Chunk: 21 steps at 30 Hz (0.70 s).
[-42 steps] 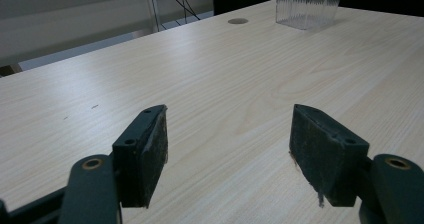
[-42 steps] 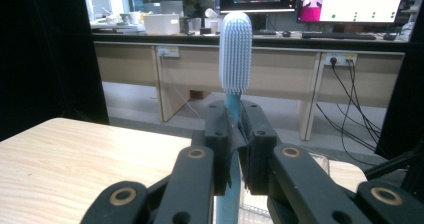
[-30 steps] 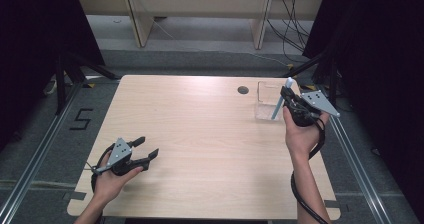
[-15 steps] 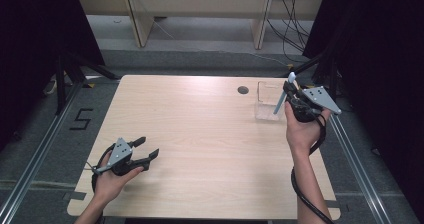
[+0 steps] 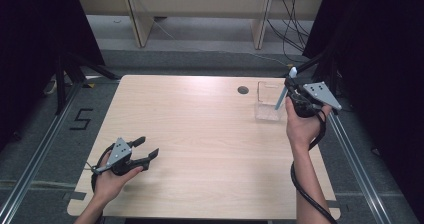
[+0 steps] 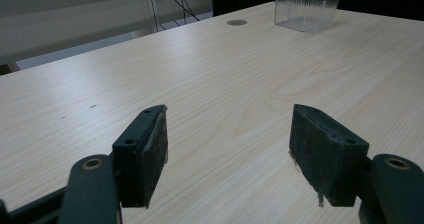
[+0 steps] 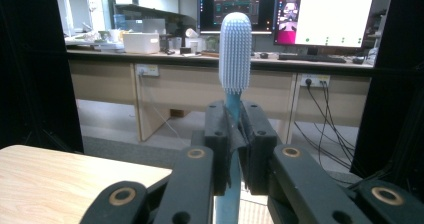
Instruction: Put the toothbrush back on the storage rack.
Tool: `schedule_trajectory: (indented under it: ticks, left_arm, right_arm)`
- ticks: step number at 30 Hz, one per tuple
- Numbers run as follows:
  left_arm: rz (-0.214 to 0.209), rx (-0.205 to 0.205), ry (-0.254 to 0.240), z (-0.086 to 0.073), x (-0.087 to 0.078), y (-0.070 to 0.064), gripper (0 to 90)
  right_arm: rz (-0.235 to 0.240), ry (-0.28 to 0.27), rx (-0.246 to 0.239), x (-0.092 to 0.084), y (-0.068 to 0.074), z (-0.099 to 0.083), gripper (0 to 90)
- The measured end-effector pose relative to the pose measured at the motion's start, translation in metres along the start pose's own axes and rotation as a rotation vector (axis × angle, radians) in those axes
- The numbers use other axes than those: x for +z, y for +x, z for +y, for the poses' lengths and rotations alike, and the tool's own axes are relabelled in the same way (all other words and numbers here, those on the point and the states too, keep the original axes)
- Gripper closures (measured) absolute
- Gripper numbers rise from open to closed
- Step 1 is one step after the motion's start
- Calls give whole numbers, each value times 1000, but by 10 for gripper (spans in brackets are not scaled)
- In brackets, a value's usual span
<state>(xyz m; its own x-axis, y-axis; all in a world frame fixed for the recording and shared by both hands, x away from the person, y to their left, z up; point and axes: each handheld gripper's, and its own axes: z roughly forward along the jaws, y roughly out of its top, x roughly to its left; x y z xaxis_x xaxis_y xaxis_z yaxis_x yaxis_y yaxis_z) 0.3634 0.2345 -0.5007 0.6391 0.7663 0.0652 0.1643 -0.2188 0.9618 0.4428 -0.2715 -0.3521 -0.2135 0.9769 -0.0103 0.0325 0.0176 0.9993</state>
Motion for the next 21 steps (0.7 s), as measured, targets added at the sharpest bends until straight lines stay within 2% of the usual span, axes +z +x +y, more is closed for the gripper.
schedule_trajectory:
  ticks: [7,8,9,15,16,18,19,20,21]
  left_arm:
    - [1,-2,-3,0,0,0,313]
    - [1,-2,-3,0,-1,0,313]
    - [1,-2,-3,0,-1,0,313]
    - [2,-1,-3,0,-1,0,313]
    - [2,-1,-3,0,-1,0,314]
    - [2,-1,-3,0,-1,0,313]
    - [2,0,-4,0,-1,0,313]
    - [1,0,-4,0,-1,0,313]
    - [-2,5,-6,1,-1,0,314]
  right_arm:
    - [-11,8,4,2,-2,1,838]
    - [-4,-2,14,4,-3,1,838]
    - [-17,-1,7,4,-4,1,838]
    - [-14,-14,0,6,-7,2,839]
    - [-19,-29,0,7,-7,2,839]
    - [-20,-27,13,7,-6,2,839]
    - [-21,-29,-6,7,-8,3,839]
    - [-25,-15,0,7,-7,4,839]
    - [-27,-26,1,8,-8,4,839]
